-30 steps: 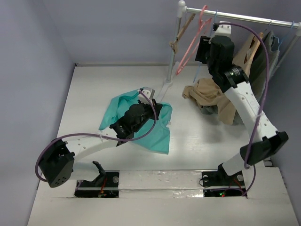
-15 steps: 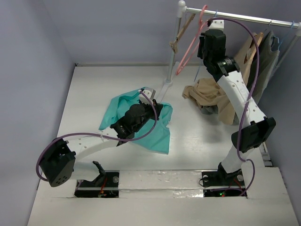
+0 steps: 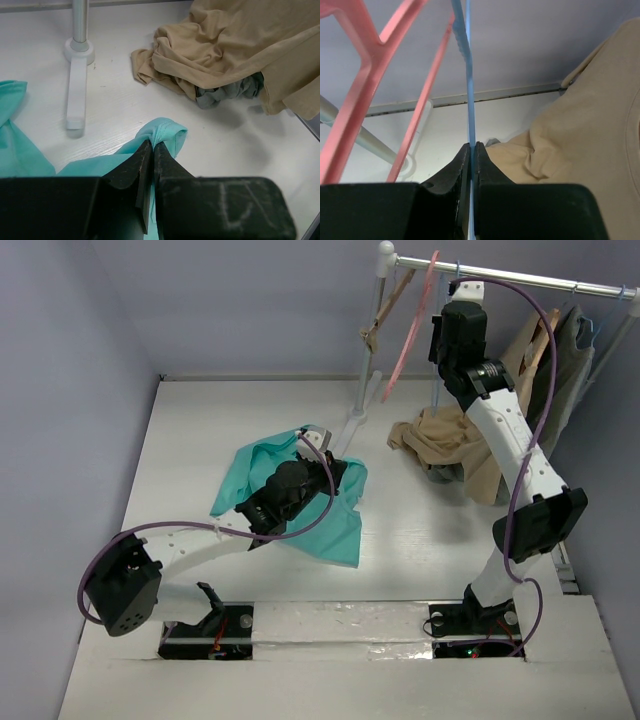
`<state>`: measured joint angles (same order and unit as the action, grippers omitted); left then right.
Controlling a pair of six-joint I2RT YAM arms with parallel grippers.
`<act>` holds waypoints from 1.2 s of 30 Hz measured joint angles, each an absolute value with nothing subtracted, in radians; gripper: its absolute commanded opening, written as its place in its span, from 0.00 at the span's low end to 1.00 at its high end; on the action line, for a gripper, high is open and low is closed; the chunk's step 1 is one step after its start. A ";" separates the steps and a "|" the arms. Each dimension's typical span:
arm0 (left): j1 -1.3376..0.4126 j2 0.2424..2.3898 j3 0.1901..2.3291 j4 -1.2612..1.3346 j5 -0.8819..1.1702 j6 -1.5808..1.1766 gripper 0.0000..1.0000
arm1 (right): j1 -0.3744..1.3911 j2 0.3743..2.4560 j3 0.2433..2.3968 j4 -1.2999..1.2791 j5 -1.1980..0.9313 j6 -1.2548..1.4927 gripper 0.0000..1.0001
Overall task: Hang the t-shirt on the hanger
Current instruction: Pick up the hanger from the clothesline.
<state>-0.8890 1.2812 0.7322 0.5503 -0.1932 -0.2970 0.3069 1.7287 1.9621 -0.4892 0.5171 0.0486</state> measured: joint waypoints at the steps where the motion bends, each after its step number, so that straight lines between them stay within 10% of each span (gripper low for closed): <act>1: -0.889 1.282 0.732 0.550 -0.192 -0.297 0.00 | 0.307 1.729 1.960 -0.485 0.516 0.047 0.00; 36: -0.889 1.293 0.732 0.557 -0.199 -0.296 0.00 | 0.307 1.146 1.259 -0.272 0.308 0.137 0.00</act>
